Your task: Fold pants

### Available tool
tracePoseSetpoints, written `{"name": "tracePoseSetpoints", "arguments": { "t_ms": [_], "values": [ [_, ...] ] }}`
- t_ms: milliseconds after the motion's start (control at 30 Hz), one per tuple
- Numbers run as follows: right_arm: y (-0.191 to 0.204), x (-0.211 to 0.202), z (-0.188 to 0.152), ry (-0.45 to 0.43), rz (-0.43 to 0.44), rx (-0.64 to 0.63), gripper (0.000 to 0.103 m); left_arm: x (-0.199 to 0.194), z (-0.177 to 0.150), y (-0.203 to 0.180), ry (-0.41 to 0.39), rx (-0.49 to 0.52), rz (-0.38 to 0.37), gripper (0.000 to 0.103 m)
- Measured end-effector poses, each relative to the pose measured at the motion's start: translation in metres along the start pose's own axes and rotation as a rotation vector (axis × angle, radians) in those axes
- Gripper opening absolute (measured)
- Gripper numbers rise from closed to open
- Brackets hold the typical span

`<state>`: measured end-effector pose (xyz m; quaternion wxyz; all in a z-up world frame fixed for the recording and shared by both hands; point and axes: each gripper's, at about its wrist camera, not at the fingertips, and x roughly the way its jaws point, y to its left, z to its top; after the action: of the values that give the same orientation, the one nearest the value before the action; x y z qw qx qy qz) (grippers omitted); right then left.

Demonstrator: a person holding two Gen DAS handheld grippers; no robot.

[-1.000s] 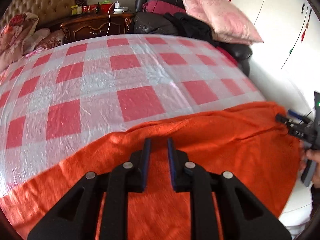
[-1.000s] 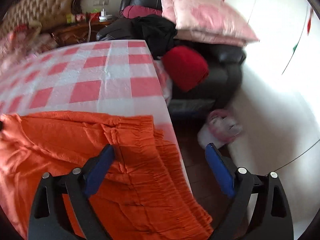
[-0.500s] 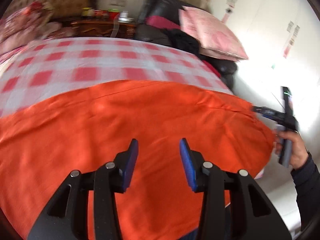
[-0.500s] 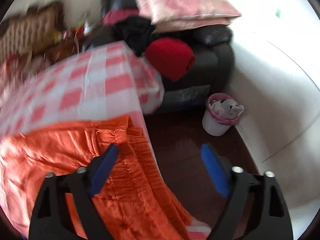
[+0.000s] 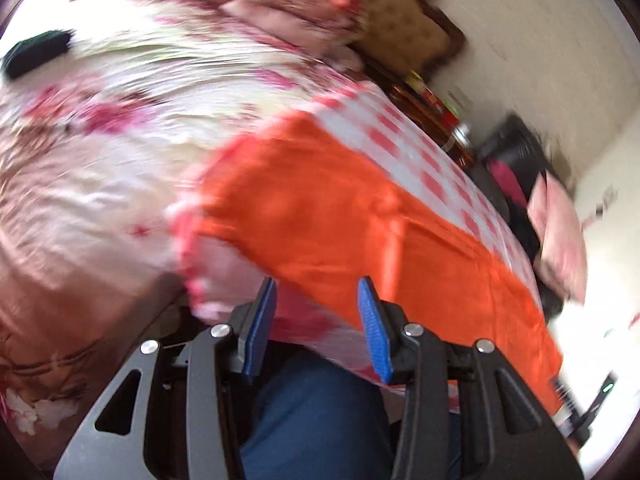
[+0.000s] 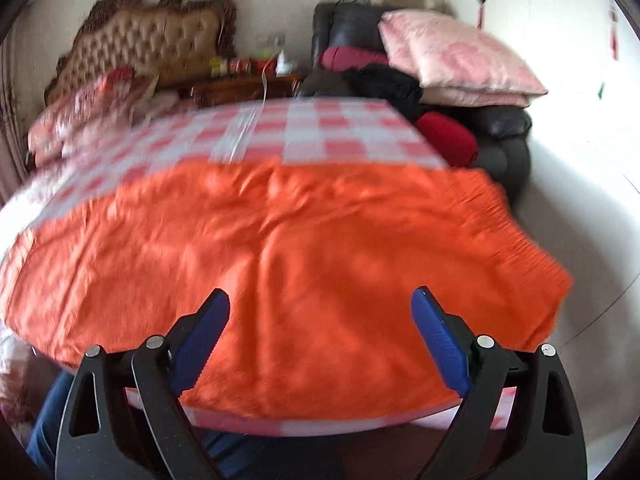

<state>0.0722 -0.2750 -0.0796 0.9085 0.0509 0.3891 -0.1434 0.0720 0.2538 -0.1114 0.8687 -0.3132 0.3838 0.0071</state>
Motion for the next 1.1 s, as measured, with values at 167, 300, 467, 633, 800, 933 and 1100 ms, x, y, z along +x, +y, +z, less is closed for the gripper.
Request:
{"name": "tracePoseSetpoints", "arguments": {
  "t_ms": [167,300,467,633,800,933,1100],
  "values": [
    [0.009,0.025,-0.011,0.101,-0.036,-0.014,0.089,-0.008,0.019,0.071,-0.024,-0.276,-0.151,0.043],
    [0.009,0.027,-0.015,0.08,-0.023,-0.014,0.09,0.014,0.025,0.102,0.025,-0.474,-0.342,0.055],
    [0.008,0.027,-0.015,0.085,-0.022,-0.005,0.09,0.032,0.023,0.106,0.062,-0.55,-0.414,0.054],
    [0.006,0.027,-0.015,0.086,-0.019,-0.004,0.09,0.042,0.029,0.099,0.072,-0.553,-0.424,0.038],
    [0.007,0.026,-0.015,0.079,-0.018,0.004,0.09,0.041,0.039,0.09,0.1,-0.501,-0.367,0.036],
    [0.0,0.02,-0.011,0.065,-0.019,0.018,0.09,0.04,0.045,0.086,0.106,-0.438,-0.303,0.01],
    [-0.042,0.008,0.002,0.033,-0.195,0.118,0.091,0.038,0.06,0.079,0.097,-0.39,-0.298,0.01]
  ]
}}
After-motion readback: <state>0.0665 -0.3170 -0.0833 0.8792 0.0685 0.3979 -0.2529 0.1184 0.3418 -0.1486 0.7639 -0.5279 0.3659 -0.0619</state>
